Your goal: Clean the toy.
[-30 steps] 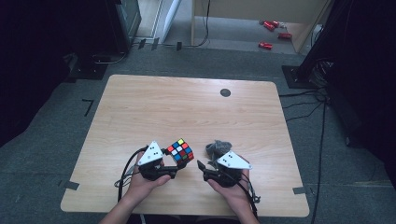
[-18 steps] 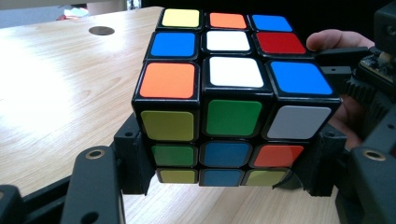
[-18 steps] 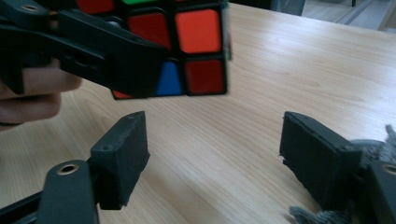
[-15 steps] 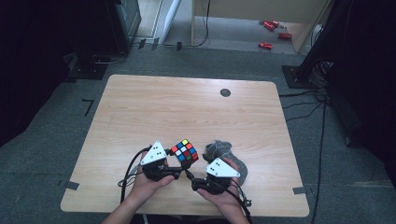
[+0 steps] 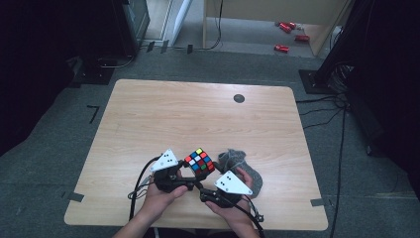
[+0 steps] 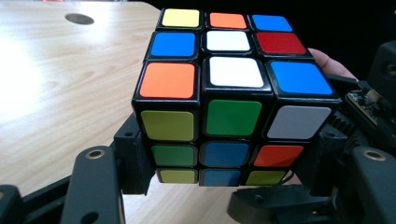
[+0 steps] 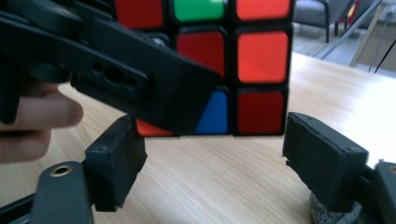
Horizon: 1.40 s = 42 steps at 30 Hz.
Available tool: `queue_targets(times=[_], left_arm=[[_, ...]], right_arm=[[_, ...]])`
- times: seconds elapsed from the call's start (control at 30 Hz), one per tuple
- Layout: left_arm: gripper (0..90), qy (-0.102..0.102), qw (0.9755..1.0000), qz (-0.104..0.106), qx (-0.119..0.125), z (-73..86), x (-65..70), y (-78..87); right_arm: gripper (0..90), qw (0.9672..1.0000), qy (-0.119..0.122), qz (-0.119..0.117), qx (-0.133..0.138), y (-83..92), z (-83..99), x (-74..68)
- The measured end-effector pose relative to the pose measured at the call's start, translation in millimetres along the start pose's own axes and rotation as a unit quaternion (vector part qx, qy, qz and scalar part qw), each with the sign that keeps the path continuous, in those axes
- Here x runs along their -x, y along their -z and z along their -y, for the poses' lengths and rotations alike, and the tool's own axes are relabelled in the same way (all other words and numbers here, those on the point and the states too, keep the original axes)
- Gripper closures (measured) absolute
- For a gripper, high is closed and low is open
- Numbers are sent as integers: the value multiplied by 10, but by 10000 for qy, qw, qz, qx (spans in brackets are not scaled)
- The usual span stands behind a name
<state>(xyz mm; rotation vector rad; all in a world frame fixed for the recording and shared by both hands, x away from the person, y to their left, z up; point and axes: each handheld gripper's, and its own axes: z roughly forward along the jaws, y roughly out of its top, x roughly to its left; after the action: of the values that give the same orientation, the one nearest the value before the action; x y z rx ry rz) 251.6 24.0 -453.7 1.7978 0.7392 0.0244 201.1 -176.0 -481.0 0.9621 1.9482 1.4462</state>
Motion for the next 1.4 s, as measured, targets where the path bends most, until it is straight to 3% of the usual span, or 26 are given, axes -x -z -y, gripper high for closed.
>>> queue_targets(times=[0.23,0.37,0.43,0.47,0.6,0.7,0.73,0.77,0.83,0.87,0.9,0.97,1.0,1.07,1.23,1.27,1.3,1.33,1.37,1.4], left_arm=[[343,257,9994,240,-59,0,-12,-24],[315,277,9988,413,-16,-9,-43,-14],[238,224,9987,451,8,-24,-56,-4],[224,109,9990,420,50,-39,-73,25],[189,-15,9991,393,184,-66,-113,94],[140,-160,9987,362,310,-102,-160,171],[138,-398,9982,284,341,-107,-182,216],[128,-398,9982,284,341,-107,-182,216],[119,-734,9968,100,307,-91,-193,231],[114,-966,9950,-73,252,-72,-188,227],[112,-1243,9917,-280,194,-47,-178,215],[118,-1785,9819,-617,129,21,-140,184],[143,-1978,9778,-688,120,50,-115,167],[143,-2326,9693,-790,66,96,-62,123],[136,-2889,9522,-992,-54,179,34,31],[132,-3014,9473,-1085,-63,193,49,18],[129,-3217,9386,-1244,-63,214,72,2],[126,-3217,9386,-1244,-63,214,72,2],[127,-3388,9318,-1301,-27,232,93,-10],[127,-3469,9283,-1340,-22,243,103,-18]], right_arm=[[336,9991,331,197,194,35,-6,-54],[345,9991,361,174,169,50,-11,-62],[346,9989,424,152,129,45,-11,-63],[347,9988,459,194,30,37,-9,-57],[347,9994,305,153,-44,50,-5,11],[348,9996,143,165,-183,93,-25,173],[347,9996,62,153,-240,111,-33,222],[347,9996,62,153,-240,111,-33,222],[347,9994,-95,109,-315,150,-56,316],[347,9993,-168,85,-328,171,-72,358],[347,9988,-328,31,-369,212,-112,417],[347,9985,-406,-2,-378,230,-133,437],[347,9972,-609,-102,-414,254,-170,459],[347,9964,-704,-163,-441,262,-187,462],[346,9930,-947,-452,-540,262,-252,395],[347,9921,-977,-512,-592,249,-265,359],[346,9915,-999,-538,-636,243,-268,341],[346,9909,-1024,-568,-670,234,-267,327],[346,9901,-1053,-600,-707,225,-264,312],[346,9894,-1069,-644,-738,214,-261,298]])
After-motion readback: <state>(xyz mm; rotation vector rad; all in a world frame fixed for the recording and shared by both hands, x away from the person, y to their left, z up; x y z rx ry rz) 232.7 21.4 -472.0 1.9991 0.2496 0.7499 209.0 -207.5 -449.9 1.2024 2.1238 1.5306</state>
